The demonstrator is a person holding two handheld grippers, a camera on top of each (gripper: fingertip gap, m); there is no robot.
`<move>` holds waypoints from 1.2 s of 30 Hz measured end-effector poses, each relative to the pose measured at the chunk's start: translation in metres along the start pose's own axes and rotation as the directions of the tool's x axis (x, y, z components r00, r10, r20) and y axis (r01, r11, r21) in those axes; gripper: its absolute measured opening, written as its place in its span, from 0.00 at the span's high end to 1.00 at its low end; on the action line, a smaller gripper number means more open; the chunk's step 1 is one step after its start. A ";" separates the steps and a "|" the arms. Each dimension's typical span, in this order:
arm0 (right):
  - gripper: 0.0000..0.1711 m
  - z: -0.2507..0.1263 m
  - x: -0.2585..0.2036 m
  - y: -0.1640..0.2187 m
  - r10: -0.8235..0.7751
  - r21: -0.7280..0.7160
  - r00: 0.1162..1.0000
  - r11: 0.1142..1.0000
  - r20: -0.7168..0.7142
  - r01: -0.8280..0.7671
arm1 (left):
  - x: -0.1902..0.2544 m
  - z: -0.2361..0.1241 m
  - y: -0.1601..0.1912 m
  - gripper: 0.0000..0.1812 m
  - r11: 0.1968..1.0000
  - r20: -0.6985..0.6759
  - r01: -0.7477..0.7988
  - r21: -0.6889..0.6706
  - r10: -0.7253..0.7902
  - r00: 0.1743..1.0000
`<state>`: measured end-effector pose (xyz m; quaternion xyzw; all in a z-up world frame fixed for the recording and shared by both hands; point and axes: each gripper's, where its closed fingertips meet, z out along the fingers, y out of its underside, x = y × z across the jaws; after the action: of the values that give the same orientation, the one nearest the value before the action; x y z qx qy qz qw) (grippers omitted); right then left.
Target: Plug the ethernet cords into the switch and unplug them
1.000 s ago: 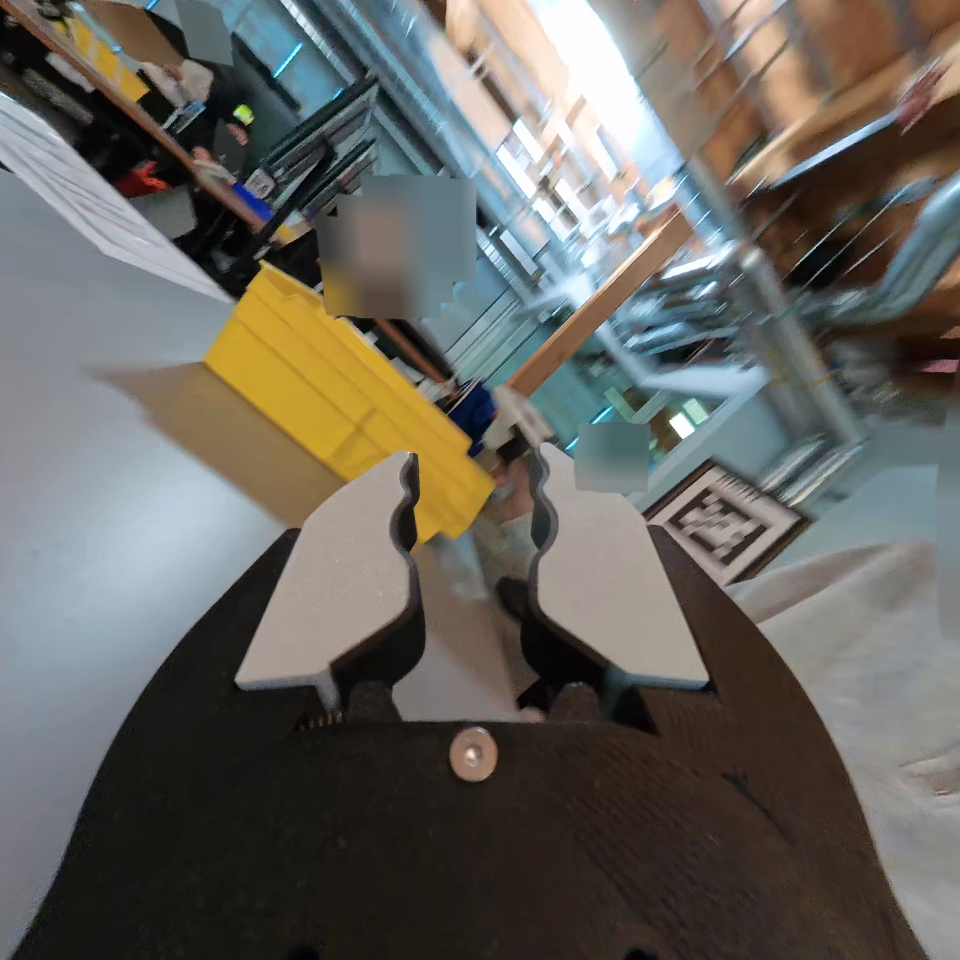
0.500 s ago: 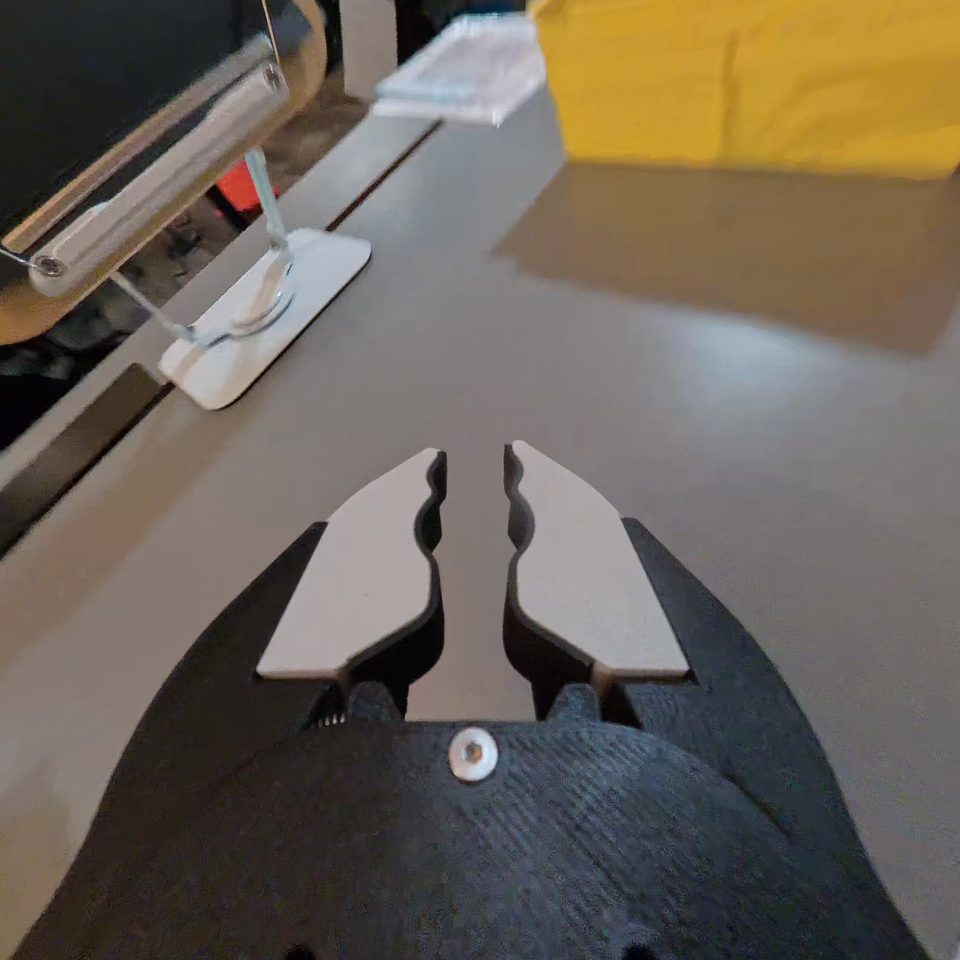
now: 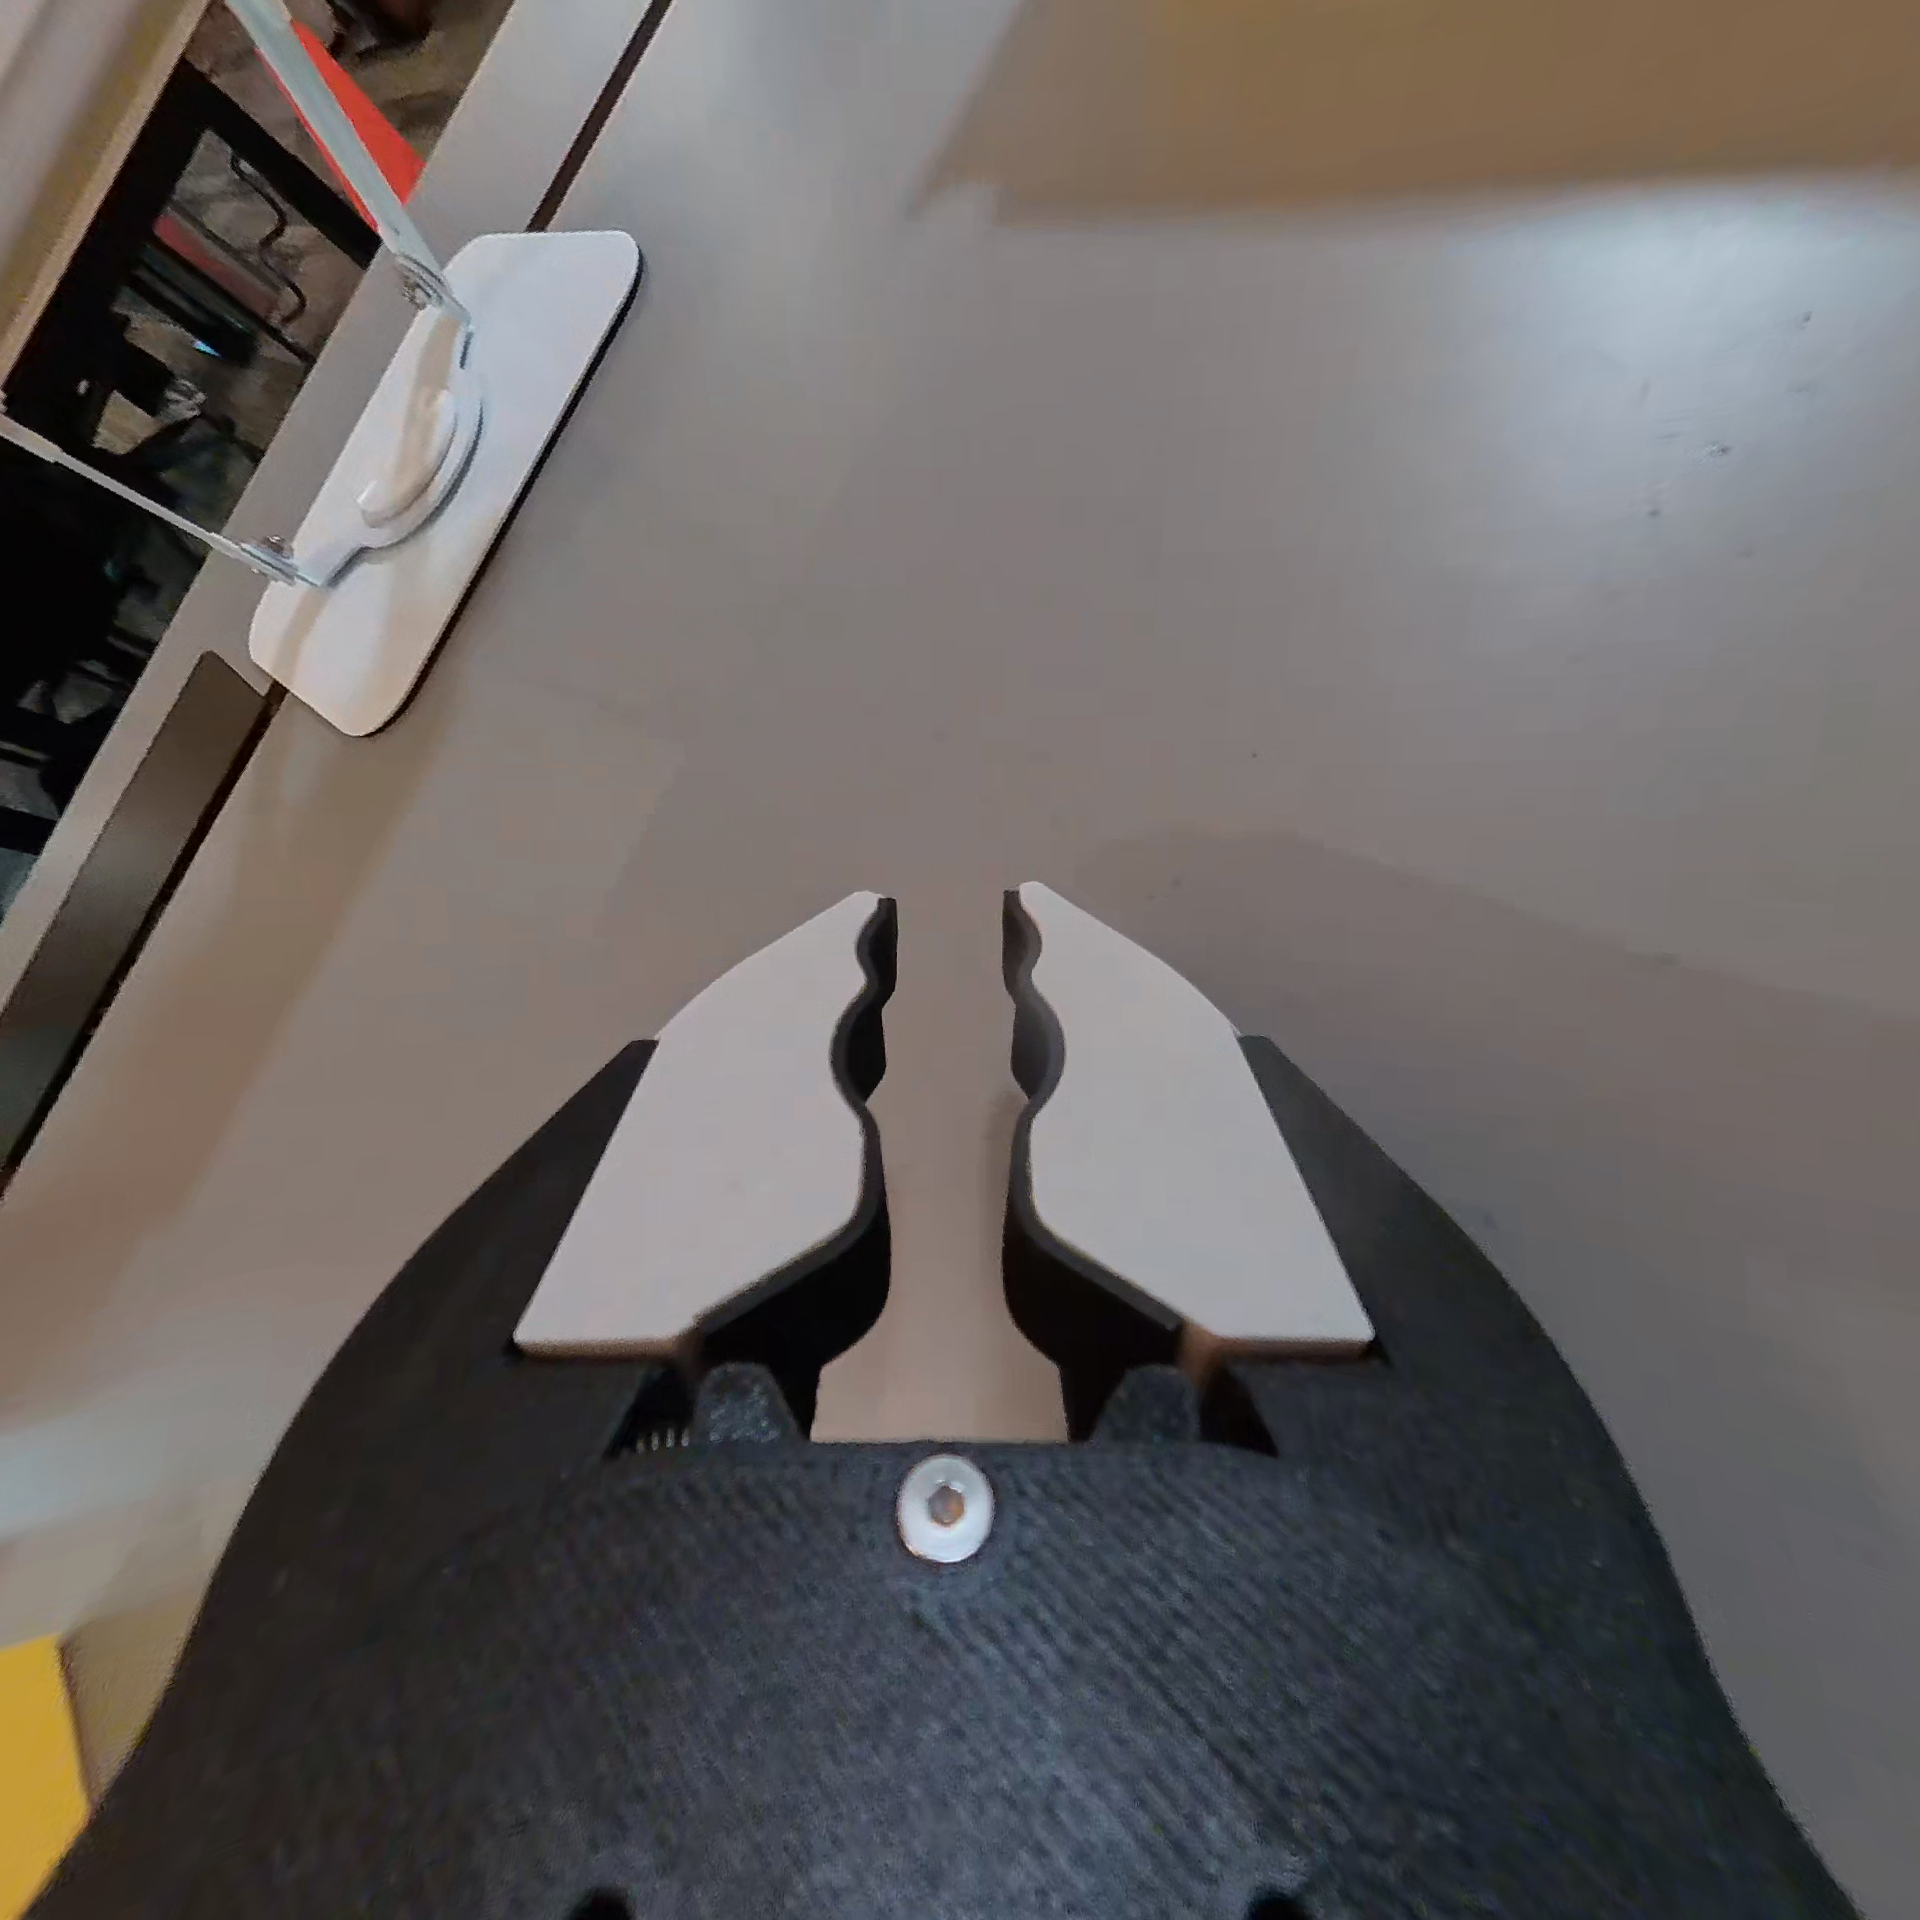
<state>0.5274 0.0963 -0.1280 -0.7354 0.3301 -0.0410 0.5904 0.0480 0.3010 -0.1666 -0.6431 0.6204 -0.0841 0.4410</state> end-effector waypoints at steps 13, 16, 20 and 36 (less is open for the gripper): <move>0.91 -0.008 -0.015 0.000 0.105 0.016 0.980 0.994 0.169 -0.109 | 0.007 -0.002 -0.006 0.89 1.000 0.013 -0.021 0.005 0.021 1.000; 0.92 -0.009 -0.022 0.001 0.081 0.005 0.979 0.996 0.189 -0.084 | 0.007 0.002 -0.002 0.89 1.000 0.000 -0.008 0.000 0.008 1.000; 0.92 -0.009 -0.041 0.010 -0.025 -0.054 0.986 0.998 0.162 0.034 | 0.002 0.003 0.002 0.89 1.000 -0.010 0.024 0.004 -0.024 1.000; 0.66 -0.017 -0.054 -0.017 -0.102 0.110 0.970 0.991 0.221 0.079 | -0.008 0.001 0.004 0.89 0.966 -0.113 0.249 0.075 -0.240 0.964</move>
<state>0.4850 0.1124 -0.0901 -0.7189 0.2243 -0.0006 0.6580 0.0441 0.3095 -0.1662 -0.6894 0.5538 -0.1985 0.4226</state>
